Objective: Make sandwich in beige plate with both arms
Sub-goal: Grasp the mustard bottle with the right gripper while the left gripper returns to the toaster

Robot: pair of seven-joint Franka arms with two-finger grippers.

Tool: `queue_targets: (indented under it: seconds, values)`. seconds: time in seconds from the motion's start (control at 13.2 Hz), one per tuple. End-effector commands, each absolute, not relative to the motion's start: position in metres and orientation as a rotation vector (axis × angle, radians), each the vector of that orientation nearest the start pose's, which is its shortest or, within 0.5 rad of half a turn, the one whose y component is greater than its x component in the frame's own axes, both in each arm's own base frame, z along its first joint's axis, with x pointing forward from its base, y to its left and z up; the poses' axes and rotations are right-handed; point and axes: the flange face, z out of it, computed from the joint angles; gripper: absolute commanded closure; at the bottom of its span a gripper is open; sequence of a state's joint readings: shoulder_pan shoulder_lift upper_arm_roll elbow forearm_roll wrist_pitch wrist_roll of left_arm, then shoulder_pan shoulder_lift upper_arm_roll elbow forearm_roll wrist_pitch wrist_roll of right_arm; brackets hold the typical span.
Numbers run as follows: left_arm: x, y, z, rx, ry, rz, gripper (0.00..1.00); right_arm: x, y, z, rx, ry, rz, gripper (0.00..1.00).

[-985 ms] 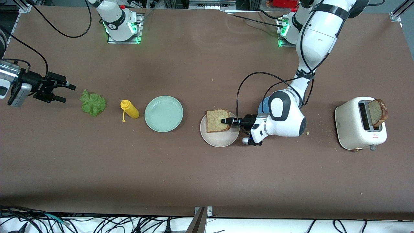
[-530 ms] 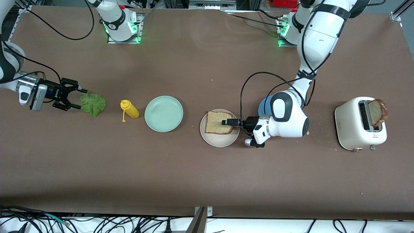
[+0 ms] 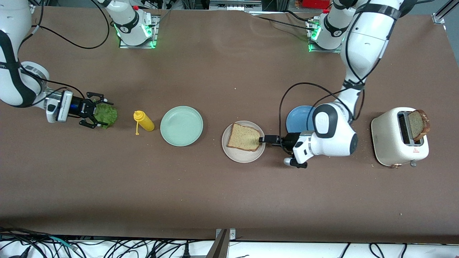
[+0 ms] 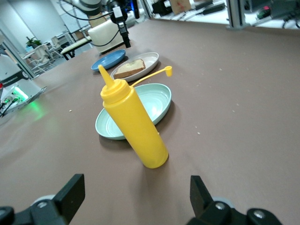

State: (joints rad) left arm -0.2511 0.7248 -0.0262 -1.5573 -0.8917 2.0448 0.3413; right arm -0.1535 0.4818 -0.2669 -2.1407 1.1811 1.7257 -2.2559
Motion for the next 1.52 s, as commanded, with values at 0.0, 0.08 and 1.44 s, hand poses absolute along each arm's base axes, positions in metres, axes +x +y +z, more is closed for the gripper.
queue_targets:
  seconds: [0.0,0.08,1.44]
  values:
    - [0.655,-0.192,0.261,2.462,-0.136,-0.297,0.00,0.493,-0.125,0.156,-1.777,-1.085,-0.879,0.01]
    - [0.657,-0.179,0.269,2.509,-0.116,-0.306,0.00,0.497,-0.115,0.153,-1.754,-1.095,-0.908,0.01]
    - [0.632,0.006,0.452,3.101,-0.130,-0.292,0.00,0.488,-0.032,0.087,-1.504,-1.186,-1.207,0.01]
